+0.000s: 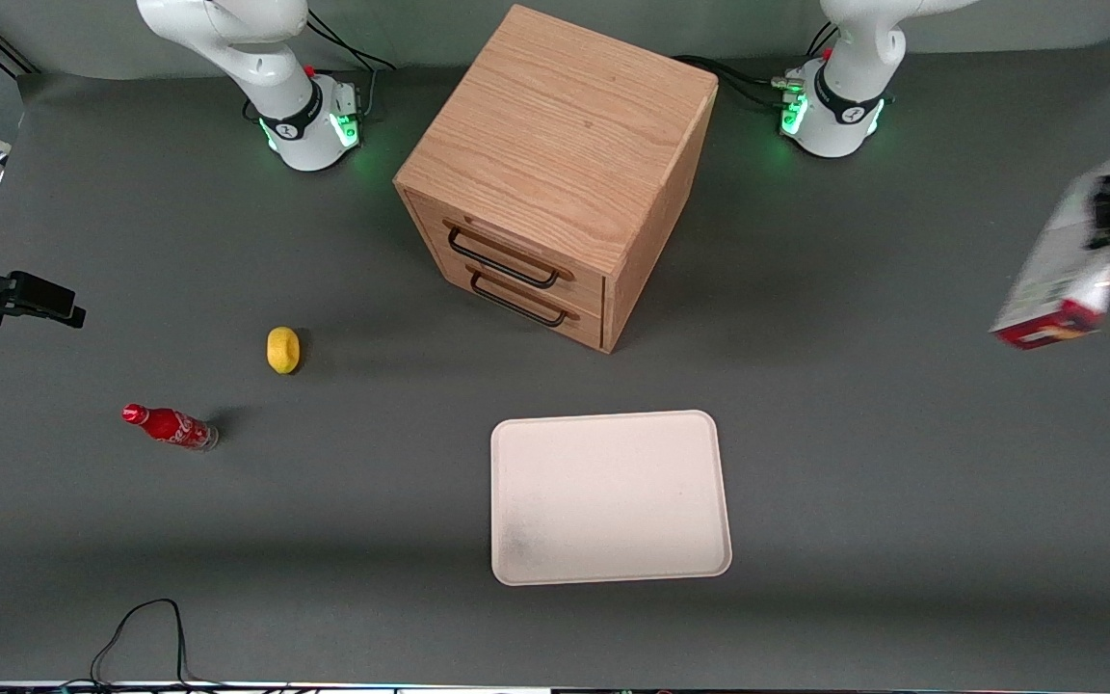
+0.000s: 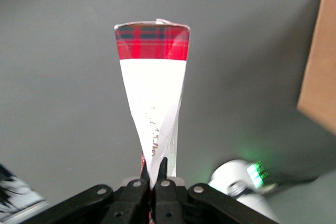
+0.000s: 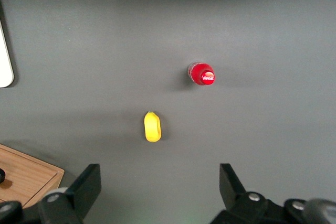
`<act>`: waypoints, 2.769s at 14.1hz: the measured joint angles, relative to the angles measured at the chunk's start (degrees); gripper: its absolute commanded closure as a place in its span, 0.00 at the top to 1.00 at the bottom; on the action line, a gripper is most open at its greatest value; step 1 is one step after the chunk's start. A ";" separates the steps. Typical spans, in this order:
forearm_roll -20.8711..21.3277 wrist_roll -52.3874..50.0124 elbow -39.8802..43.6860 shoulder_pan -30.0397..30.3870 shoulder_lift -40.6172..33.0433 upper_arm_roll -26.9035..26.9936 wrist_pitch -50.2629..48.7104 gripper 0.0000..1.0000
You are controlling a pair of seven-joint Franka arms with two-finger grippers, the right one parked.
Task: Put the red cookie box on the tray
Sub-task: 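Carry the cookie box with the left gripper over the white tray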
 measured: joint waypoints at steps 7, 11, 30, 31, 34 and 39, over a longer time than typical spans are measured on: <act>-0.54 -40.00 4.14 -16.14 11.53 -5.32 12.09 0.00; -0.52 -52.51 15.38 -21.52 24.48 -5.25 16.89 0.00; 1.40 -58.57 19.68 -21.59 47.32 -0.73 39.87 0.00; 1.39 -58.66 19.68 -21.59 47.32 -0.73 39.91 0.00; 1.33 -59.13 19.67 -21.59 47.35 -0.73 39.98 1.00; 1.26 -59.79 19.67 -21.59 47.38 -0.75 40.32 1.00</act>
